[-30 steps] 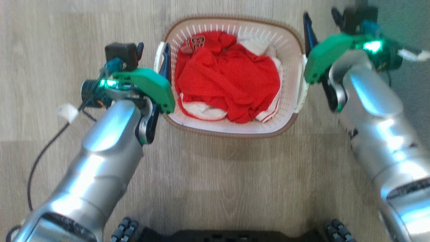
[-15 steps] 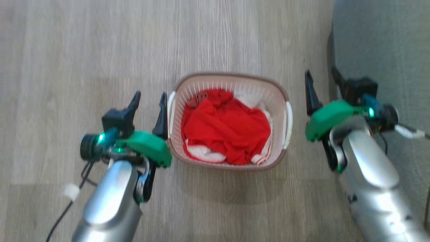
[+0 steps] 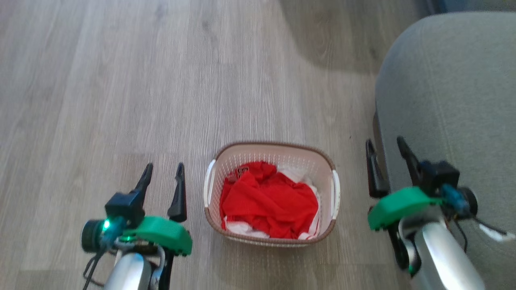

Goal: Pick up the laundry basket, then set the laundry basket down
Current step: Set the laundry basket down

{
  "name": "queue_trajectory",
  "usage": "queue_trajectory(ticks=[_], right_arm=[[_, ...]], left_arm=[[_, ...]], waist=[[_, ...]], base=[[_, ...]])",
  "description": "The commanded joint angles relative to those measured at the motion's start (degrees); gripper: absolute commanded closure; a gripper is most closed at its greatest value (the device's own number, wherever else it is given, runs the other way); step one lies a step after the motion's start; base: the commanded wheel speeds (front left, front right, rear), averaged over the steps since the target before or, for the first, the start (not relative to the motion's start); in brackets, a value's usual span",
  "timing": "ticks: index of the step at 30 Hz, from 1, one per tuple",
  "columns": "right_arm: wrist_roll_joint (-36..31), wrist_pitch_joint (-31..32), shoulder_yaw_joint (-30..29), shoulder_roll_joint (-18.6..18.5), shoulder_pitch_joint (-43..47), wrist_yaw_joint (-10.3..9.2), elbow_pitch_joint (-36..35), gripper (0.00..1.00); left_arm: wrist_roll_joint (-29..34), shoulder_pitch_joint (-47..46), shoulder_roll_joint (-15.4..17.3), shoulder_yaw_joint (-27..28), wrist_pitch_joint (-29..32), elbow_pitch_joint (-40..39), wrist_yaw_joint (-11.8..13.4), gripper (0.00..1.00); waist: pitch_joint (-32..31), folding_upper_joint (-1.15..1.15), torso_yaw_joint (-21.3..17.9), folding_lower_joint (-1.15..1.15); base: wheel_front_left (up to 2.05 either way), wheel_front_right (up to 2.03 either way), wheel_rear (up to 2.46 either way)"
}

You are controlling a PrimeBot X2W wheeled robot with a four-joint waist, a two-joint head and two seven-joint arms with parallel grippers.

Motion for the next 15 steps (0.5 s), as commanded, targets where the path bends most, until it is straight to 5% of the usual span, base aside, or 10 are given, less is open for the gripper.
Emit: queue_trajectory(ticks=[1, 15], right_arm=[[0.4, -0.7, 1.2, 0.5, 0.7, 0.07, -2.7, 0.00], [-0.3, -0.7, -0.6, 0.5, 11.7, 0.07, -10.8, 0.00]], left_arm=[[0.6, -0.2, 0.1, 2.5, -0.5, -2.7, -0.2, 0.00], [1.6, 8.9, -0.1, 6.1, -0.5, -8.0, 0.2, 0.00]], waist=[[-2.4, 0.00, -0.5, 0.01], [-7.0, 0.00, -1.0, 0.01]], base=[[0.00, 0.00, 0.00], [0.00, 0.00, 0.00]])
